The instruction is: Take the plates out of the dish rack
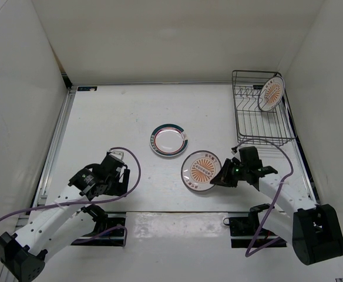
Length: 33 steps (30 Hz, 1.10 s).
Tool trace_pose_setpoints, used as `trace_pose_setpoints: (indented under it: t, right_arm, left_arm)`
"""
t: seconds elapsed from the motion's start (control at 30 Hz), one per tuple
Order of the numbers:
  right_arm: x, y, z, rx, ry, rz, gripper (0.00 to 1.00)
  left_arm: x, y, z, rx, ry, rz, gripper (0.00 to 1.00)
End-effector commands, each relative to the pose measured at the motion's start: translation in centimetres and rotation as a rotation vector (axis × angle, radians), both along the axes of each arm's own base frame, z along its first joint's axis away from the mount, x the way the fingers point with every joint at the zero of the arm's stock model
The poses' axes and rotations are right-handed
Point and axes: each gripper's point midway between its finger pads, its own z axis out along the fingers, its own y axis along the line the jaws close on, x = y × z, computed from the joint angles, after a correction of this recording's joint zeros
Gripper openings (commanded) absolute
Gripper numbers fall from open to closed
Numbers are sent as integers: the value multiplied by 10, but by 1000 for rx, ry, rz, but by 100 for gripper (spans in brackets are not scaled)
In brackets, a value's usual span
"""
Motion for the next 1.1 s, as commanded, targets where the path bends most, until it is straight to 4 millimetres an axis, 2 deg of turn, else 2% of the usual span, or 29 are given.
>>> trace_pose_setpoints:
  t: [0.0,0.07,0.17,0.3,0.33,0.4,0.63,0.8,0.83,0.9,0.93,0.97,1.03,1.07]
  right_arm:
    - [-28,0,-26,18,138,-53,0]
    - [-43,1,-36,41,198,-66,0]
    - [-52,-1,-43,30,234,-86,7]
    - [-57,-10,-45,-25,239,-109,21]
    - [-57,-11,-44,-28,237,-110,29]
    - [-56,-12,-43,-36,241,-110,36]
    - [-59,-12,-45,-49,288,-110,37]
    - [-50,-14,-32,-73,252,-103,38]
    - [-42,-14,-21,-83,230,-95,38]
    - [-52,-20,-17,-128,267,-74,38]
    - [-41,-21,-5,-138,226,-79,38]
    - [-50,-25,-3,-163,258,-66,38]
    - [-36,-31,12,-199,186,-87,38]
    - [-38,-36,21,-229,183,-71,42]
  left_arm:
    - [4,2,5,13,-21,-1,100]
    - [5,2,5,17,-23,-2,100]
    - [6,1,4,11,-31,-7,100]
    - [6,1,4,13,-32,-11,100]
    - [6,2,5,13,-35,-11,100]
    - [6,3,4,20,-33,-11,100]
    - [6,4,5,25,-39,-13,100]
    - [7,5,6,27,-47,-13,100]
    - [7,5,5,27,-47,-14,100]
    - [7,5,5,29,-46,-14,100]
    - [7,5,6,28,-47,-14,100]
    - [7,5,6,31,-46,-16,100]
    - [7,5,6,28,-50,-16,100]
    - [8,5,7,28,-53,-14,100]
